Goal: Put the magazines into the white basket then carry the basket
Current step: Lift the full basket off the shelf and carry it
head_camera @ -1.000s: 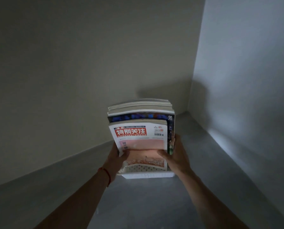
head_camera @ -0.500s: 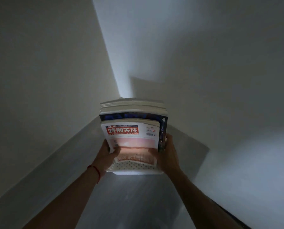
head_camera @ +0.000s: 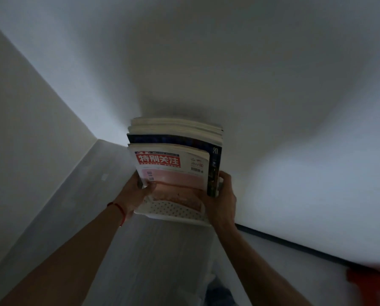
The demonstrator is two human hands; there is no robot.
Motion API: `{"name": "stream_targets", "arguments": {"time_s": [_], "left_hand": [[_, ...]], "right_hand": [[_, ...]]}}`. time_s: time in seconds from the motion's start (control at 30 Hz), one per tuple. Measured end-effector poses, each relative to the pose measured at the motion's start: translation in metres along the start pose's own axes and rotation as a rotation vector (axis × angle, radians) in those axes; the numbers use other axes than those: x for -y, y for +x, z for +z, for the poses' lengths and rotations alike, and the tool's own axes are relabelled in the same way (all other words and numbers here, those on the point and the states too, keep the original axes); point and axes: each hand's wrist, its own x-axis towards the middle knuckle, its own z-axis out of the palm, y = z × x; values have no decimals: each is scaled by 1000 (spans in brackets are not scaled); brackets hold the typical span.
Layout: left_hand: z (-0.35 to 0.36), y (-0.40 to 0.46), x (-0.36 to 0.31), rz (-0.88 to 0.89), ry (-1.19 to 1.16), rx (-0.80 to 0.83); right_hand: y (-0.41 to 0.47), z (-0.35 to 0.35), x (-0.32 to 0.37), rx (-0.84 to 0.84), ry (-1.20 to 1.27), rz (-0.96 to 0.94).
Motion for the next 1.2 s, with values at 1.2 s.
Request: {"name": "stream_targets", "arguments": {"time_s": [1.2], "left_hand": [[32, 58, 21, -93, -59, -283]], "right_hand": [[24, -16, -43, 190, 181, 151]]}}
